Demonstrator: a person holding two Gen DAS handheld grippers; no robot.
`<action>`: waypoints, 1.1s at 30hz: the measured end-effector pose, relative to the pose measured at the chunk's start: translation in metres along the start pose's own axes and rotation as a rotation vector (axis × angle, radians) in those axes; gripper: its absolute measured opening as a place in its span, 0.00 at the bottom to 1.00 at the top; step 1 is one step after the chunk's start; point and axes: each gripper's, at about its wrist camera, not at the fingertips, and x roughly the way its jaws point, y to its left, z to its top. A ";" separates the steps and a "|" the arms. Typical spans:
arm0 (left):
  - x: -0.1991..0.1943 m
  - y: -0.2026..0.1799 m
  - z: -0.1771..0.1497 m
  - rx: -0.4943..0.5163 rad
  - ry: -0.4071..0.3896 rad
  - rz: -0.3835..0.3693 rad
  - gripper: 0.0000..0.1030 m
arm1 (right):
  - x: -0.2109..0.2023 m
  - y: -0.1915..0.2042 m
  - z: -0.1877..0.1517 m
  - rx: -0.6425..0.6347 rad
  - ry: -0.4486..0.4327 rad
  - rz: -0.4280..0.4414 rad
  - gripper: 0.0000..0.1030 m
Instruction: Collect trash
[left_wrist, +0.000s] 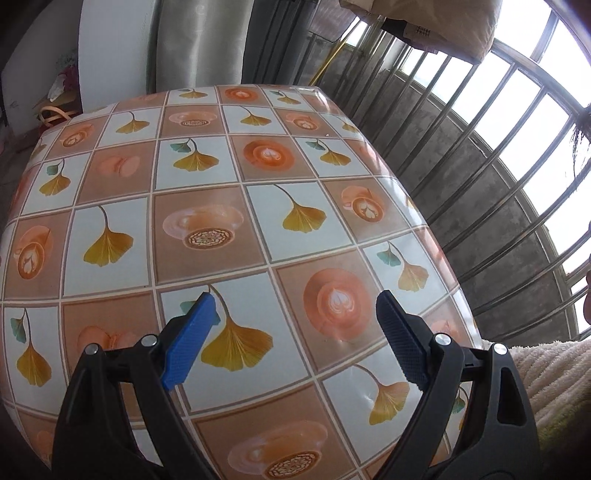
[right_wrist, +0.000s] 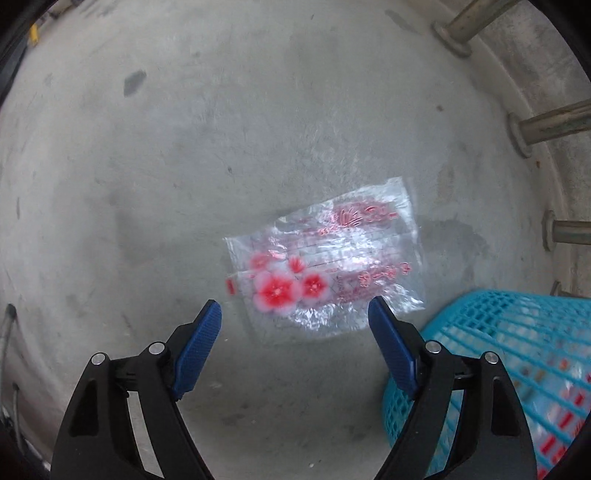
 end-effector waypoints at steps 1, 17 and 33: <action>0.002 0.001 0.000 -0.003 0.004 0.003 0.82 | 0.003 -0.001 0.000 0.005 0.005 -0.008 0.77; 0.018 0.012 -0.007 -0.029 0.039 -0.001 0.82 | -0.010 -0.015 -0.014 0.152 -0.032 0.066 0.08; 0.016 -0.004 -0.026 0.062 0.021 -0.058 0.82 | -0.361 -0.063 -0.202 -0.129 -0.682 0.265 0.06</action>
